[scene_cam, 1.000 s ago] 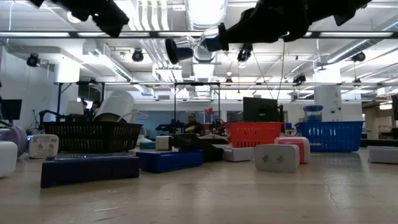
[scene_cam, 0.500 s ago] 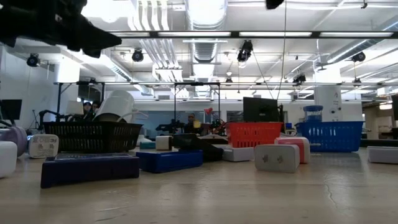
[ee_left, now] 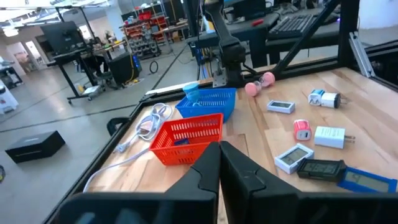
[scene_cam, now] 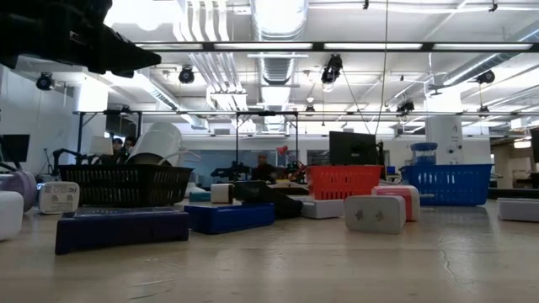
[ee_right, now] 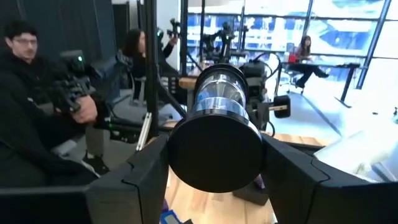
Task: Pick & Place Office items
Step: Put the black hourglass into the blue bin
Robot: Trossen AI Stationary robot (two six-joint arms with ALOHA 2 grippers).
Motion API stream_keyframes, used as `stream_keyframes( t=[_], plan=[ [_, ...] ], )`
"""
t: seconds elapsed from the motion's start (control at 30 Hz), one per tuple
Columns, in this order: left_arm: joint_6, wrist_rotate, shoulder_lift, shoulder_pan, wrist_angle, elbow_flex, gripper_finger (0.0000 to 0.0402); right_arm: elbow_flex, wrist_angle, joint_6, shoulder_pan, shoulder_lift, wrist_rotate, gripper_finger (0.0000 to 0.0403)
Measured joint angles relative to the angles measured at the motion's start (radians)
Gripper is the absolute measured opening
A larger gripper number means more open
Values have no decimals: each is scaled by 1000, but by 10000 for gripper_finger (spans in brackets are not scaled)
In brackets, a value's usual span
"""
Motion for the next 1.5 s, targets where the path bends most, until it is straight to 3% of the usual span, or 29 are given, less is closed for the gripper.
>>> stream_keyframes(
  t=[0.1,0.43,0.83,1.07,1.23,1.37,1.5],
  plan=[
    [2,0,0,0,0,0,13,-32,-26,0,1,-89,19,205],
    [-12,0,0,0,0,0,13,-279,-26,141,0,-346,233,205],
    [-14,0,1,0,0,0,14,-553,118,145,0,-539,229,205],
    [-14,0,3,0,-2,0,12,-607,162,151,0,-531,229,205],
    [-14,0,5,0,-1,0,14,-608,156,216,0,-510,336,205],
    [-14,0,5,0,-2,0,12,-500,128,217,0,-430,377,205],
    [-14,0,5,0,-1,0,14,-290,-19,218,0,-270,397,205]
  ],
)
